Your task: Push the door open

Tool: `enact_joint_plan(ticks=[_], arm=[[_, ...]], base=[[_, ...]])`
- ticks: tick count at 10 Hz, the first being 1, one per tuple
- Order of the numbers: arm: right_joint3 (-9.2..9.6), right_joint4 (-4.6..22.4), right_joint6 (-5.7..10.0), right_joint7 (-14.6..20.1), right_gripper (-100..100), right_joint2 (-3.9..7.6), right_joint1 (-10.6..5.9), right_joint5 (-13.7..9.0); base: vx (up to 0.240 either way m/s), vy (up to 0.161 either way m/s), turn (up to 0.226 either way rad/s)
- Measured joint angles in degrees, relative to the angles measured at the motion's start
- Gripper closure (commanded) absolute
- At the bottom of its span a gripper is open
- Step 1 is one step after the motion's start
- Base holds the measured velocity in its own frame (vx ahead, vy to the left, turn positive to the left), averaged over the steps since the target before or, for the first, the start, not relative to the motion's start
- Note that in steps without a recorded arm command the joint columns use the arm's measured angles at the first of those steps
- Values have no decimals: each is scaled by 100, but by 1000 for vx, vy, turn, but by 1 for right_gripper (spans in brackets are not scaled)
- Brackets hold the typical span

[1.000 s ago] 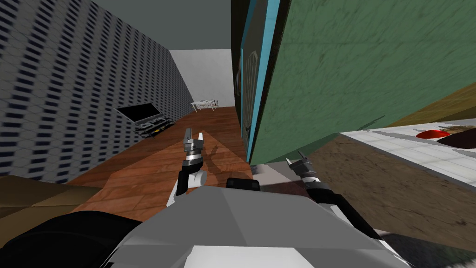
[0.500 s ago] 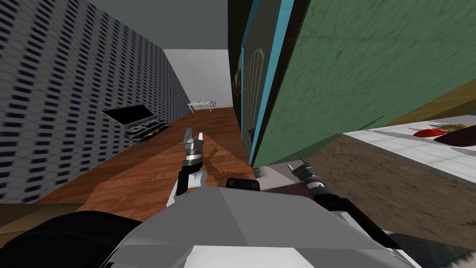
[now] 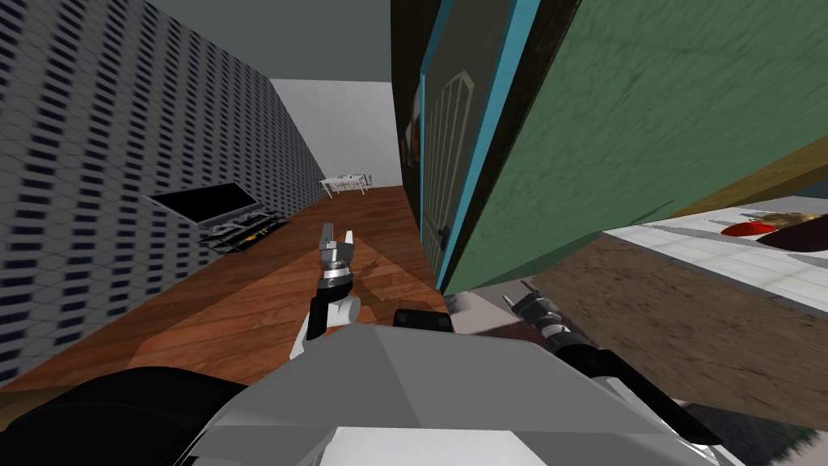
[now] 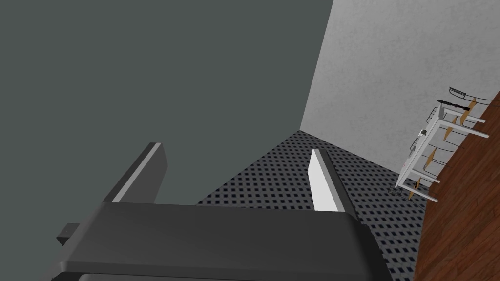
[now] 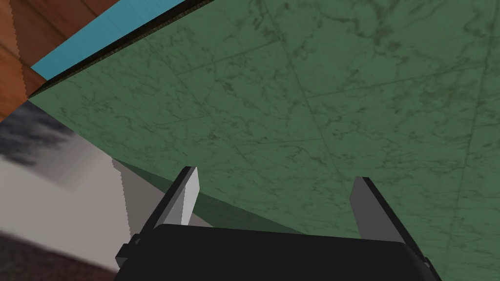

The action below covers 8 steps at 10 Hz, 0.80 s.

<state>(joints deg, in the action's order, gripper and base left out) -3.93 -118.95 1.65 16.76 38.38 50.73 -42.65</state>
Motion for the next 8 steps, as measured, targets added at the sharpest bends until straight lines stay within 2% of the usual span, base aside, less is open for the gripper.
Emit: enact_joint_plan(ticks=[2,4,5,7,8], arm=[[-66,0,-211,73,-100,180,122,-199],[-74,115,-349,164,-100,446,236,-440],[-81,145,-443,197,-100,526,279,-530],[-131,146,-557,273,-100,747,473,-735],[-135,204,-616,320,-100,878,511,-848]], base=[[101,139,-74],[137,154,-81],[98,115,-52],[97,123,-72],[93,131,-83]])
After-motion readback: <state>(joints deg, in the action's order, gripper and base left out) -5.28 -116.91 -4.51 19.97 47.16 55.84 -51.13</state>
